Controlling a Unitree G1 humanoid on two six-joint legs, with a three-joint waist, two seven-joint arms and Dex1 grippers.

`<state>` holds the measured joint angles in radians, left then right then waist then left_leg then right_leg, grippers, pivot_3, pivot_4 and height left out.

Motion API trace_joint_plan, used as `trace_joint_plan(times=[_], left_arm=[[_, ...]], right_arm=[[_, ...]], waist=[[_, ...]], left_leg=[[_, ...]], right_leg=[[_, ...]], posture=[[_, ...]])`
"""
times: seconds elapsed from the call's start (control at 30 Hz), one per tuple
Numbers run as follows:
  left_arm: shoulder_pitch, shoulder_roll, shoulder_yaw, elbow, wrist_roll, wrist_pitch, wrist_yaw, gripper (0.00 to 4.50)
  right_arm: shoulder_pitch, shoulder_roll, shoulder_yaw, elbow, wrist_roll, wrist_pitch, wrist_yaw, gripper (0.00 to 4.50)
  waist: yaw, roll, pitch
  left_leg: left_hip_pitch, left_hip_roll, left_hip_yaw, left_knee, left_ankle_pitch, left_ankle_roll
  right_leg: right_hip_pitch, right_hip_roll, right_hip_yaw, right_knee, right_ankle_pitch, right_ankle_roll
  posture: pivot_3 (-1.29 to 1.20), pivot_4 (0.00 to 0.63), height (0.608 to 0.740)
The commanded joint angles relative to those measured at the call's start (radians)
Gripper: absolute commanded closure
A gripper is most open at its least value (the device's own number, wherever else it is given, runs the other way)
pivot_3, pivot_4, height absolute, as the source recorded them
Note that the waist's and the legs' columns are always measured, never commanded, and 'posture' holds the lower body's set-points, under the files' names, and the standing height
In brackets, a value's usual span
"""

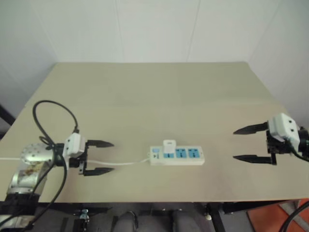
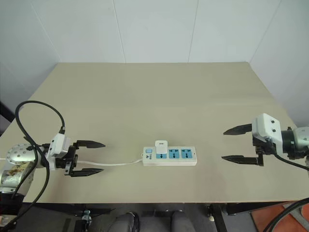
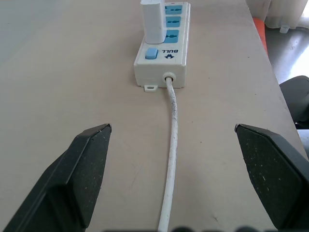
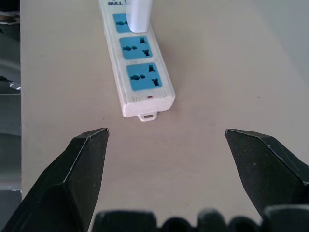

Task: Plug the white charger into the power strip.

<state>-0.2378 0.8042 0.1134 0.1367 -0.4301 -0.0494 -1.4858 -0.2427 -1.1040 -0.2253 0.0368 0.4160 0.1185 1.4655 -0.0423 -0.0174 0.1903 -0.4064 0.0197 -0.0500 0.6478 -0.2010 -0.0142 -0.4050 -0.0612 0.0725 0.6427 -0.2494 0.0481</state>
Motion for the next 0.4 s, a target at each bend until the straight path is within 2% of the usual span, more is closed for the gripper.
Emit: trace_joint_plan(times=[0.03, 0.4], left_arm=[[-0.034, -0.011, -0.009, 0.009, 0.006, -0.029, 0.005, 0.04], [-0.091, -0.024, -0.024, 0.054, 0.013, -0.048, -0.001, 0.04]], right_arm=[[0.015, -0.010, -0.044, -0.055, 0.001, 0.007, -0.042, 0.00], [0.105, -0.033, -0.083, -0.135, 0.016, 0.061, -0.081, 0.00]], waist=[[0.001, 0.000, 0.000], [0.001, 0.000, 0.000]], left_leg=[[0.000, 0.000, 0.000, 0.000, 0.000, 0.000], [0.000, 0.000, 0.000, 0.000, 0.000, 0.000]], right_leg=[[0.000, 0.000, 0.000, 0.000, 0.000, 0.000], [0.000, 0.000, 0.000, 0.000, 0.000, 0.000]], posture=[[0.00, 0.150, 0.740], [0.00, 0.150, 0.740]])
